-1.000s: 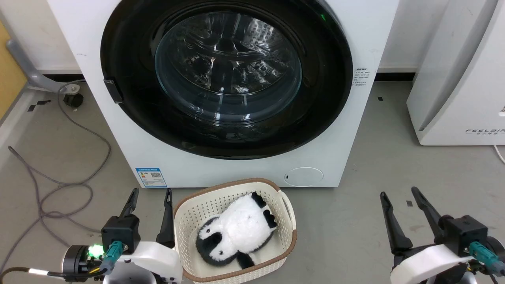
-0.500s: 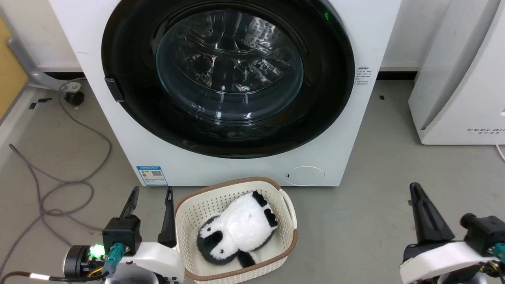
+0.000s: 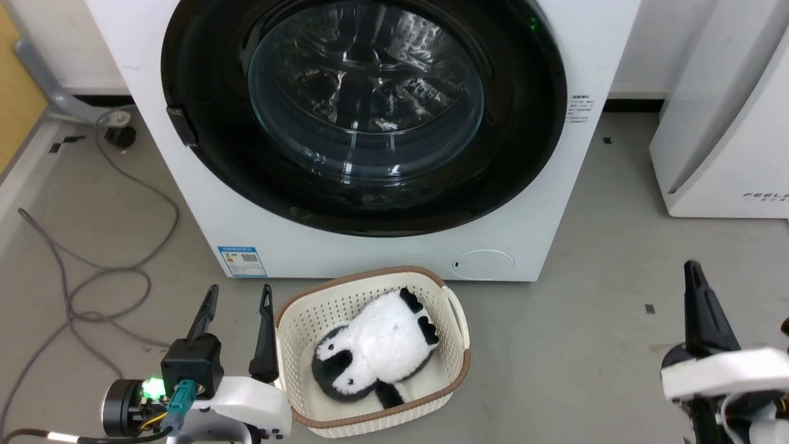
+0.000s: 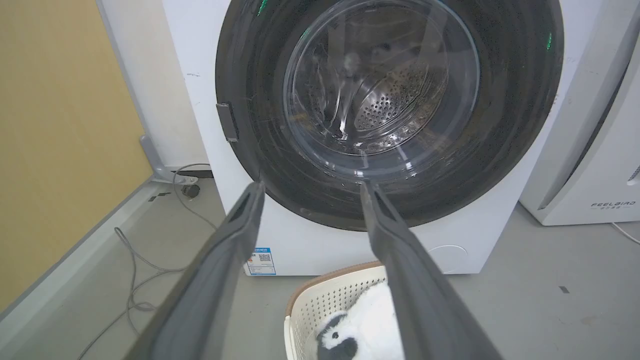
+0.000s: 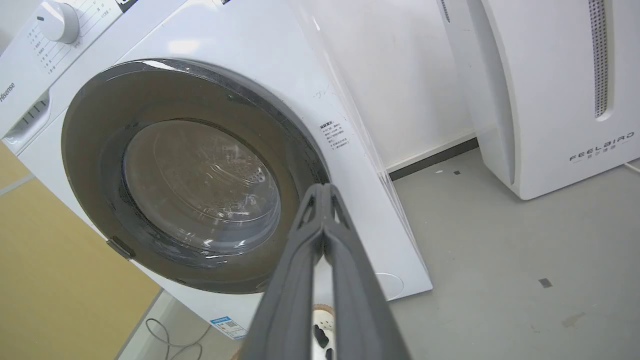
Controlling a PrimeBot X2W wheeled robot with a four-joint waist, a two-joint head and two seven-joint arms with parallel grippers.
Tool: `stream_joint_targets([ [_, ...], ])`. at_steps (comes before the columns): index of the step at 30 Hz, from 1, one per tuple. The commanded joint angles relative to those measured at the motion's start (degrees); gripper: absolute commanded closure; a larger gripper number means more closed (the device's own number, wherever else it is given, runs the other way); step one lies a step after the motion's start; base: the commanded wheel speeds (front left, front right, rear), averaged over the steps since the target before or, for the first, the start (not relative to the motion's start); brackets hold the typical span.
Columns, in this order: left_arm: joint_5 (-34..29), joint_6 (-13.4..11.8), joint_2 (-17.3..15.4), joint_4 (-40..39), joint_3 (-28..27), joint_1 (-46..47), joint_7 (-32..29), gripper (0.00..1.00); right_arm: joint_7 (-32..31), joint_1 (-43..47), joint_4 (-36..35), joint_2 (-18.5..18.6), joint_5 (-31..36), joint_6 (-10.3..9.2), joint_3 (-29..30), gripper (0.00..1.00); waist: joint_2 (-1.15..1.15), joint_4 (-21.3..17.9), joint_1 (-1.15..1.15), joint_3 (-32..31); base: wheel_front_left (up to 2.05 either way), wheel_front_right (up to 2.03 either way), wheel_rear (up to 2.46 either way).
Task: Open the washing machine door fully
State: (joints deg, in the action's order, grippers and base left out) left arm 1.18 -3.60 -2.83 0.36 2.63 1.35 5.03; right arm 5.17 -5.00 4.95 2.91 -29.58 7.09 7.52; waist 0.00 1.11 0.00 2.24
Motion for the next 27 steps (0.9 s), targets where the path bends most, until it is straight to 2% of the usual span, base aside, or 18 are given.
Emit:
stream_joint_targets([
  [1,0.23,-0.47,-0.04,-0.06,0.01,0.97,0.55,0.00,0.42,-2.06,1.03,-0.01,-3.03,0.15,0.71,1.00,0.00,0.18,0.00,0.38,0.00,0.00,0.00],
  [10,0.43,-1.29,-0.04,-0.50,0.37,2.42,1.63,0.00,1.11,-9.09,5.52,0.69,-12.41,0.18,3.67,1.00,0.00,0.94,0.00,3.12,0.00,0.00,0.00],
  [27,0.93,-3.25,-0.04,-1.92,1.72,6.93,3.66,0.00,0.82,-29.10,18.51,6.67,-26.32,0.23,6.84,1.00,0.00,2.98,0.00,11.15,0.00,0.00,0.00],
])
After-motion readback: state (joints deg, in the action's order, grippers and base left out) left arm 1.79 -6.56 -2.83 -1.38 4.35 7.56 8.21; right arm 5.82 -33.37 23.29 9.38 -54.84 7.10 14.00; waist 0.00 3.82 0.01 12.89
